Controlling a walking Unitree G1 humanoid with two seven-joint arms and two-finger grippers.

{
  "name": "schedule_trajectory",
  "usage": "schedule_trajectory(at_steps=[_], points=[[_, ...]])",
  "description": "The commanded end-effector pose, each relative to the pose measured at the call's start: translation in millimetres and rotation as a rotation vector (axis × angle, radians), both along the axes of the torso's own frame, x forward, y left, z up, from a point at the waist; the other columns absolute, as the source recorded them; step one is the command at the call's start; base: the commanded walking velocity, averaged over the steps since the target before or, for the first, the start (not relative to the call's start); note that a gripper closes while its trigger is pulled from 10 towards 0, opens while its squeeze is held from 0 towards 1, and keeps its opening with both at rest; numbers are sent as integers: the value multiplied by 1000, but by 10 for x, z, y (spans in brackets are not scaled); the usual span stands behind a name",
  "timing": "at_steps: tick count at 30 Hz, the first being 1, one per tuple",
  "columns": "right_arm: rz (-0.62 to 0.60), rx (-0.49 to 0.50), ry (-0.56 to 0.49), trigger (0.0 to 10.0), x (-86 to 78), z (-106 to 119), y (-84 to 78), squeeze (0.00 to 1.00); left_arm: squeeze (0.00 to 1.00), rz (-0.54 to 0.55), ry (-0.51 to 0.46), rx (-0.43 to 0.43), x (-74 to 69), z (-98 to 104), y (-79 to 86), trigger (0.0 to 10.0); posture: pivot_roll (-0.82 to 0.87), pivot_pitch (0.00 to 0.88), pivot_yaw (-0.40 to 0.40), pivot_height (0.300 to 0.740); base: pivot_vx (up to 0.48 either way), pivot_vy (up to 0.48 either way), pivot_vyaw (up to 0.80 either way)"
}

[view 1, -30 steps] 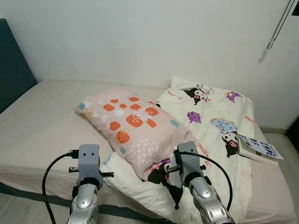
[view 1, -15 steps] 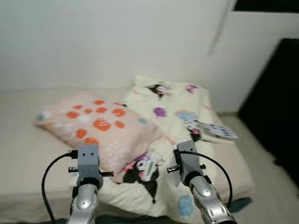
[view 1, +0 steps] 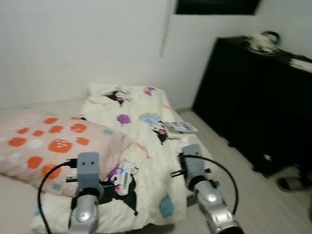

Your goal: Clean up the room

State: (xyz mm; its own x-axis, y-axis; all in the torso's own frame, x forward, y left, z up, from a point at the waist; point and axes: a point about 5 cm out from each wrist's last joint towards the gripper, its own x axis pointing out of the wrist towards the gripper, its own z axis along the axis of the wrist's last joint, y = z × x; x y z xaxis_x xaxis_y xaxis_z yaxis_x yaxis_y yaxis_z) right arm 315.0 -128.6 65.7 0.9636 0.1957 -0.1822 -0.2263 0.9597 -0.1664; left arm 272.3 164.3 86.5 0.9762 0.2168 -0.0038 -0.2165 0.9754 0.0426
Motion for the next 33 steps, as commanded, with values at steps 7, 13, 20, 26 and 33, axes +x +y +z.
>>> schedule_trajectory(at_steps=[7, 13, 20, 26, 33], points=[[-13, -7, 20, 10000, -16, -50, -69, 0, 0, -4, 16, 2, -23, -29, -18, 10000, -31, 103, -58, 740, 0, 0, -800], [-19, -9, 20, 10000, -5, -46, -74, 0, 0, -4, 21, 1, -31, -40, -16, 10000, -31, 103, -59, 740, 0, 0, -800], [-51, -15, 36, 10000, -23, -89, -111, 0, 0, -26, 16, 6, 20, -25, -43, 10000, -35, 104, -40, 740, 0, 0, -800], [-64, -11, 39, 10000, -23, -91, -119, 0, 0, -42, 16, 13, 37, -15, -55, 10000, -34, 104, -32, 740, 0, 0, -800], [-79, 1, 36, 10000, -34, -104, -115, 0, 0, -91, 27, 52, 59, -11, -72, 10000, -30, 98, -9, 740, 0, 0, -800]])
